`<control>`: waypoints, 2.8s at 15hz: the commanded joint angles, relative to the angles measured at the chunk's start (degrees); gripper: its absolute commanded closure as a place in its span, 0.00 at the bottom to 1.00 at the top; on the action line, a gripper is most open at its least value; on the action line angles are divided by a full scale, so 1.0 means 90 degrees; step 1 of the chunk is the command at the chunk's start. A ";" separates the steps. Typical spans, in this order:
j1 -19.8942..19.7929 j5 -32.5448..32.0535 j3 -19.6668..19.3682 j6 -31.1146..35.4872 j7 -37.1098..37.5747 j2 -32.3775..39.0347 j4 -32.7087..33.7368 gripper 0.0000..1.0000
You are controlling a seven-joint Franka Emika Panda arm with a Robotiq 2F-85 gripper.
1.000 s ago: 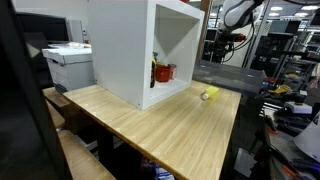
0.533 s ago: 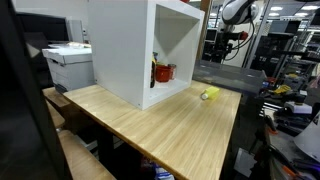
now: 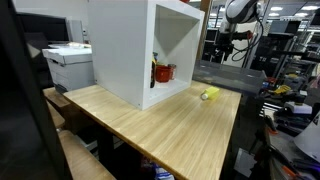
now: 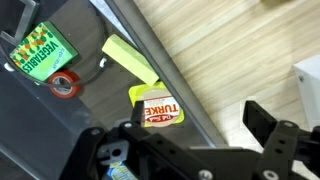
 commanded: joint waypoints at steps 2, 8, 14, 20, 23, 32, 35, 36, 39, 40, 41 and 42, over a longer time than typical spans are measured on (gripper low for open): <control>-0.0089 -0.0004 0.0187 -0.0050 -0.0178 -0.0103 -0.0140 0.00; 0.0042 -0.0671 0.0351 0.0395 -0.0070 -0.0242 -0.0551 0.00; 0.0238 -0.1193 0.0687 0.0870 -0.1010 -0.0399 -0.1097 0.00; 0.0325 -0.1272 0.0787 0.0837 -0.2531 -0.0464 -0.1373 0.00; 0.0415 -0.1539 0.0912 0.0990 -0.2910 -0.0576 -0.1632 0.00; 0.0479 -0.1786 0.0995 0.0997 -0.2977 -0.0425 -0.1580 0.00; 0.0742 -0.2527 0.1328 0.1035 -0.2830 -0.0644 -0.2051 0.00; 0.0842 -0.2680 0.1441 0.1018 -0.2856 -0.0637 -0.2131 0.00; 0.1119 -0.2894 0.1707 0.1005 -0.3173 -0.0632 -0.2322 0.00; 0.1196 -0.2909 0.1769 0.0995 -0.3297 -0.0634 -0.2355 0.00; 0.1251 -0.3006 0.1816 0.0977 -0.3388 -0.0618 -0.2372 0.00; 0.1312 -0.3068 0.1856 0.0954 -0.3576 -0.0602 -0.2367 0.00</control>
